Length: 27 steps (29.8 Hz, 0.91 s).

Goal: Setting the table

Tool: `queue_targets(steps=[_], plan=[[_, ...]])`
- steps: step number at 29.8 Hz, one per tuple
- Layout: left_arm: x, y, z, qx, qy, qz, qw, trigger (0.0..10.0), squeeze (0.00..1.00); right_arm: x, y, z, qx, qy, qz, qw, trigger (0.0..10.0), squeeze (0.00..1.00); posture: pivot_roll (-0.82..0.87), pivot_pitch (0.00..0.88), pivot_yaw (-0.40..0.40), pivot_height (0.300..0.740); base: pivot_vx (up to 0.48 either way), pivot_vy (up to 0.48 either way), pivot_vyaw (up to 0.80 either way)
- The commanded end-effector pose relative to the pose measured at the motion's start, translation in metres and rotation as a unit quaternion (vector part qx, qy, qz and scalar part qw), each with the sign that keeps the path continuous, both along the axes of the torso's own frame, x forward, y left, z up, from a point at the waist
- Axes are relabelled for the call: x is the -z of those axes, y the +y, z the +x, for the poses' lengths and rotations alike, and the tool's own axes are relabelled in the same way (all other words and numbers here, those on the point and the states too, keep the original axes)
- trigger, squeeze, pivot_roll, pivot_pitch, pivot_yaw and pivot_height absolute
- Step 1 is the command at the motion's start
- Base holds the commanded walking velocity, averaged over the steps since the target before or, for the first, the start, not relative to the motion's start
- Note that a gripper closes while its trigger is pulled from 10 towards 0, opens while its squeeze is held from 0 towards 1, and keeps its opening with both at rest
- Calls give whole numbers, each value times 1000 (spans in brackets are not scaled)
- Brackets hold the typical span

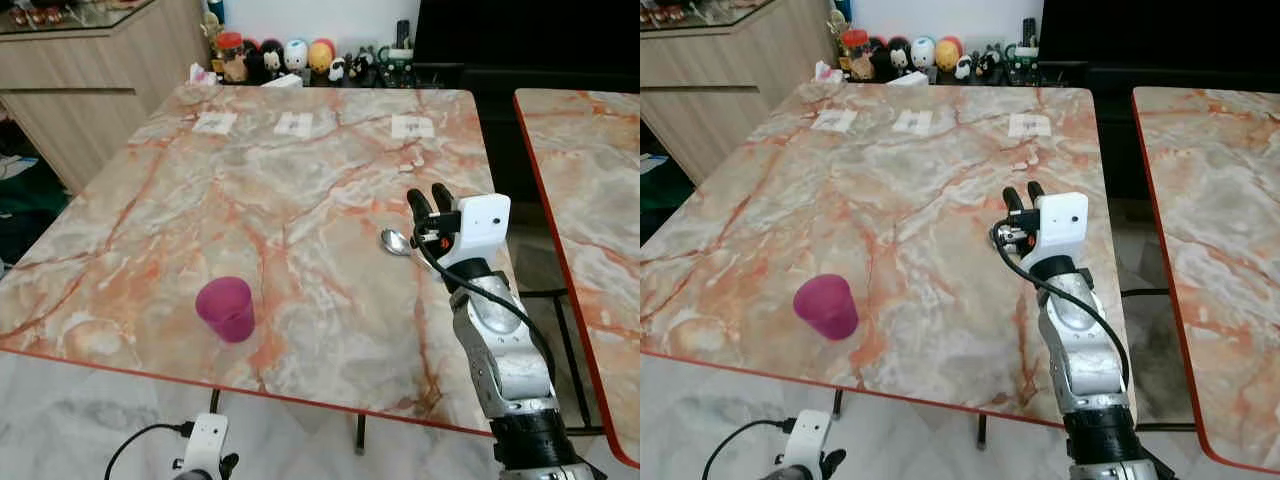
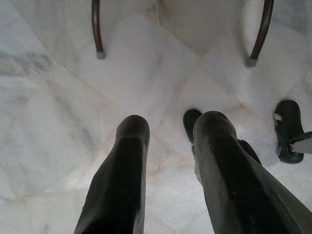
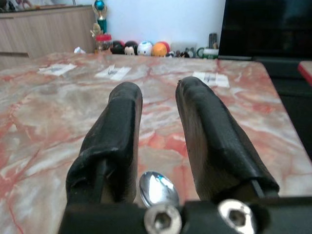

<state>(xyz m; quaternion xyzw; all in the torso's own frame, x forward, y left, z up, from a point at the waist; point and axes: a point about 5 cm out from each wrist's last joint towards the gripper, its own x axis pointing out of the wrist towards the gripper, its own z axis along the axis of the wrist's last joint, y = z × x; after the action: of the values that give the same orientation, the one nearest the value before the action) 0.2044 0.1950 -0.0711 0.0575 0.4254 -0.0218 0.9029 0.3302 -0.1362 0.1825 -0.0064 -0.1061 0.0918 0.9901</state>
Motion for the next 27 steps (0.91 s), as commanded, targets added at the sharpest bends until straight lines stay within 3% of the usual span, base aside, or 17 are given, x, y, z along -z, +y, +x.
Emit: queue_targets(steps=[1,13,27], plan=[[4,4,-8,-3,15,3,1000,10000,0,-3,1,0,-3,-3,1,1000,10000,0,-146,123,63,740,0,0,0],[4,3,-8,-2,15,3,1000,10000,0,-2,-2,1,2,1,-1,1000,10000,0,-146,126,62,740,0,0,0],[4,2,-9,-2,15,1,1000,10000,0,-2,-3,2,5,1,1,1000,10000,0,-146,125,63,740,279,0,0]])
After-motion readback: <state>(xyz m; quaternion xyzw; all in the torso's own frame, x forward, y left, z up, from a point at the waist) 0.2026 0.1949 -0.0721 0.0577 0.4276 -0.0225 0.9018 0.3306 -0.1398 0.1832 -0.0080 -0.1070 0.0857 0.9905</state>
